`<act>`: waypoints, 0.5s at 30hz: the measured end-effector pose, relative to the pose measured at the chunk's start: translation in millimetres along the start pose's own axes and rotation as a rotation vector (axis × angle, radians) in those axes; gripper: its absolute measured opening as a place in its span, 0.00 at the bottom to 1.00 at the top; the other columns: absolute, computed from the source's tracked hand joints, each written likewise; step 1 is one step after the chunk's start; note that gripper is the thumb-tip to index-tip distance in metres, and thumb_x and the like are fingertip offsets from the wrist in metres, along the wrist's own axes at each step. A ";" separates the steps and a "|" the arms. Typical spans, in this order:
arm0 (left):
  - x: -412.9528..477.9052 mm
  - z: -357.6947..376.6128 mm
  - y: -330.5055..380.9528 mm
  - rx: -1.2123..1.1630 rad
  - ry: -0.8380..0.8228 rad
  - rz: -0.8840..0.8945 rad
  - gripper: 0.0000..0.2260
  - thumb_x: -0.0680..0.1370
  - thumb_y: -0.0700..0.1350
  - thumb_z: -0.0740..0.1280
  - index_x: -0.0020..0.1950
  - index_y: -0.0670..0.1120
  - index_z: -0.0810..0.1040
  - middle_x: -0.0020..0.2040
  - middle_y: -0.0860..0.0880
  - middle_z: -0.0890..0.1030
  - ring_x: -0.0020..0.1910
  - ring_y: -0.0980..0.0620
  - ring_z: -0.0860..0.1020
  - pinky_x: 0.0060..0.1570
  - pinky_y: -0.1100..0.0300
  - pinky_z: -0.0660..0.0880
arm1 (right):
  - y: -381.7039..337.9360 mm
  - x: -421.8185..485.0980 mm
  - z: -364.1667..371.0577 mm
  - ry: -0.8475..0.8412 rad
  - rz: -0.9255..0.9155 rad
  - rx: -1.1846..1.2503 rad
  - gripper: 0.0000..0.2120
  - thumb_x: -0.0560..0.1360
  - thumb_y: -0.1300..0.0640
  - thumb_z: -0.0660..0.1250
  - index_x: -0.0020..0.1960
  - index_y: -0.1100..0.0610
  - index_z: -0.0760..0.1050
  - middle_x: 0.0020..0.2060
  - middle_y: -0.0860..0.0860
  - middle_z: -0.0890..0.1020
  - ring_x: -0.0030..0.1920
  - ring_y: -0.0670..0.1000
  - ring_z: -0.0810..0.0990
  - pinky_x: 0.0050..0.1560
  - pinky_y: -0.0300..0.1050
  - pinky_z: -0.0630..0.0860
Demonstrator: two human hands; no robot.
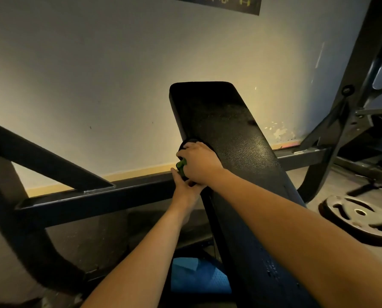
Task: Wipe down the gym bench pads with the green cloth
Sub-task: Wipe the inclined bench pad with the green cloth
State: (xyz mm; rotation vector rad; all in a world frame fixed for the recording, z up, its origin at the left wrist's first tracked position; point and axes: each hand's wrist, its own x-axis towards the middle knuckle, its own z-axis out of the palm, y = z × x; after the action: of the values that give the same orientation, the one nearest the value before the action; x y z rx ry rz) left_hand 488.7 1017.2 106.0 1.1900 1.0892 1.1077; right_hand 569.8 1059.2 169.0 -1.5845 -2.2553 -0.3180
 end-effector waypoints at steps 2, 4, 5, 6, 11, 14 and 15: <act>-5.3 0.6 -4.6 -0.015 0.008 0.000 0.54 0.77 0.49 0.73 0.78 0.57 0.27 0.78 0.48 0.66 0.75 0.48 0.67 0.72 0.49 0.62 | 4.1 -14.6 -0.4 -0.026 -0.004 0.075 0.24 0.73 0.59 0.63 0.68 0.49 0.75 0.67 0.51 0.74 0.67 0.55 0.70 0.66 0.50 0.71; -14.2 1.5 -10.6 0.001 -0.006 -0.007 0.56 0.76 0.50 0.75 0.77 0.57 0.26 0.79 0.49 0.64 0.76 0.48 0.64 0.75 0.47 0.60 | 9.0 -28.7 -3.1 -0.065 -0.006 0.158 0.25 0.73 0.59 0.63 0.70 0.49 0.73 0.66 0.50 0.75 0.65 0.55 0.72 0.59 0.48 0.73; -20.0 2.4 -13.2 0.009 -0.009 -0.009 0.56 0.76 0.50 0.75 0.78 0.57 0.26 0.79 0.50 0.64 0.77 0.48 0.63 0.75 0.46 0.58 | 11.5 -34.8 -4.7 -0.087 -0.002 0.197 0.26 0.73 0.59 0.63 0.70 0.48 0.73 0.66 0.50 0.75 0.64 0.54 0.73 0.57 0.47 0.74; -26.0 4.7 -15.3 0.011 -0.005 -0.013 0.56 0.76 0.49 0.75 0.78 0.56 0.27 0.79 0.50 0.64 0.77 0.48 0.62 0.75 0.47 0.57 | 14.0 -40.6 -6.6 -0.106 0.002 0.231 0.26 0.73 0.59 0.63 0.71 0.47 0.73 0.67 0.49 0.75 0.64 0.53 0.74 0.56 0.46 0.74; -38.4 17.4 -22.0 0.003 0.057 -0.020 0.53 0.77 0.53 0.73 0.78 0.56 0.28 0.77 0.49 0.67 0.76 0.49 0.65 0.74 0.48 0.59 | 23.2 -47.9 -10.6 -0.195 -0.067 0.214 0.30 0.75 0.60 0.62 0.76 0.45 0.64 0.71 0.50 0.72 0.67 0.54 0.72 0.60 0.49 0.76; -36.7 19.2 -25.4 0.024 0.079 -0.052 0.54 0.75 0.59 0.73 0.78 0.58 0.28 0.74 0.46 0.71 0.73 0.46 0.70 0.75 0.44 0.61 | 34.6 -40.6 -13.5 -0.135 -0.078 0.207 0.31 0.76 0.63 0.60 0.77 0.44 0.62 0.75 0.49 0.66 0.73 0.53 0.66 0.68 0.52 0.71; -37.1 19.9 -26.3 0.026 0.090 -0.063 0.53 0.76 0.59 0.73 0.78 0.59 0.29 0.74 0.46 0.71 0.72 0.46 0.70 0.75 0.43 0.62 | 42.0 -39.7 -12.8 -0.082 -0.052 0.235 0.31 0.76 0.65 0.59 0.76 0.45 0.64 0.76 0.50 0.65 0.75 0.53 0.63 0.71 0.51 0.67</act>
State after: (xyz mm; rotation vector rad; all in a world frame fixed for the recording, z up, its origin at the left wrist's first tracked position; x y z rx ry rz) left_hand 505.1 976.6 82.6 1.1275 1.2052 1.1104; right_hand 623.4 1034.7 163.0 -1.4439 -2.3004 0.0009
